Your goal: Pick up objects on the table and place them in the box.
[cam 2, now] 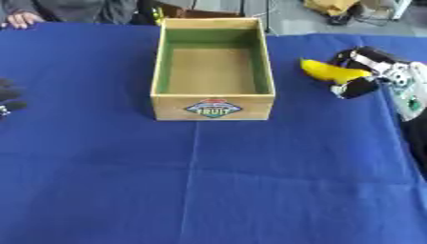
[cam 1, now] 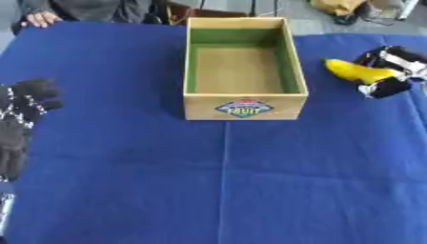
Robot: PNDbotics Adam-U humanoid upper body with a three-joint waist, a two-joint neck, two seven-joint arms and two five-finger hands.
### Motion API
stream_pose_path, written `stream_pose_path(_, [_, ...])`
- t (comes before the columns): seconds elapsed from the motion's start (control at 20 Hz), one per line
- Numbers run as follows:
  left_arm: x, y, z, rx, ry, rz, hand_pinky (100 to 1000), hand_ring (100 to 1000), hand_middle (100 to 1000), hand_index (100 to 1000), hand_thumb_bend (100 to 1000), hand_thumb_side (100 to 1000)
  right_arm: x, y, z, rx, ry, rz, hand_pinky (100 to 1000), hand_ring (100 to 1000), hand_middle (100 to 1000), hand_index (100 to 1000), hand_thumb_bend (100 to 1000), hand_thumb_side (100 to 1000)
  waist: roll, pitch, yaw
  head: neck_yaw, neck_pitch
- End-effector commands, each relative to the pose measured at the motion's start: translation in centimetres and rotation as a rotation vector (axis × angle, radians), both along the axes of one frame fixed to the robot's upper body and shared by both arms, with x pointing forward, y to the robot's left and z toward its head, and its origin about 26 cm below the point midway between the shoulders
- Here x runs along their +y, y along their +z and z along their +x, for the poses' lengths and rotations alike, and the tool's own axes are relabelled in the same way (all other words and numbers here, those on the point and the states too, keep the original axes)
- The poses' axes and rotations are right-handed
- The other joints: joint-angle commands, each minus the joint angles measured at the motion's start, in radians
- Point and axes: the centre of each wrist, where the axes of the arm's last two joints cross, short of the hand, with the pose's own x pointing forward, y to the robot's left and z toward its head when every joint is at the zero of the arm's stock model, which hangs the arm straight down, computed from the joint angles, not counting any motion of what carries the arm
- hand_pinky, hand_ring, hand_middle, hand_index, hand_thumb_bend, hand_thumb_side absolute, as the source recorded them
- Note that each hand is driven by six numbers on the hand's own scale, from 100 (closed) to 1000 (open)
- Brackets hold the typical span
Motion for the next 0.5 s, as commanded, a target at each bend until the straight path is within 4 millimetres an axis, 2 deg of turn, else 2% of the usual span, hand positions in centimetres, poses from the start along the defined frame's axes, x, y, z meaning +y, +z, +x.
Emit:
stream_pose_path(0.05, [0.23,0.95,-0.1,-0.029,0.003,0.01,765,772,732,689,453,1000,-0.46,2.13,-0.21,-0.05,-0.006,-0.025,752,636,648,736,100,146,0.002,-0.025,-0.001,0.004,0.002])
stream_pose_path(0.25, [0.24,0.91,-0.11,-0.028,0.004,0.009,765,772,732,689,453,1000,-0.39,2.19,-0.21,-0.064,-0.002,-0.028,702,583,595,692,100,125,0.002,-0.025,-0.002,0.004,0.002])
stream_pose_path(0.5, [0.27,0.9,-0.13,-0.028,0.005,0.008,764,772,730,689,454,999,-0.19,2.48,-0.21,-0.091,0.012,-0.031,683,563,574,672,100,115,0.003,-0.028,-0.004,0.006,0.003])
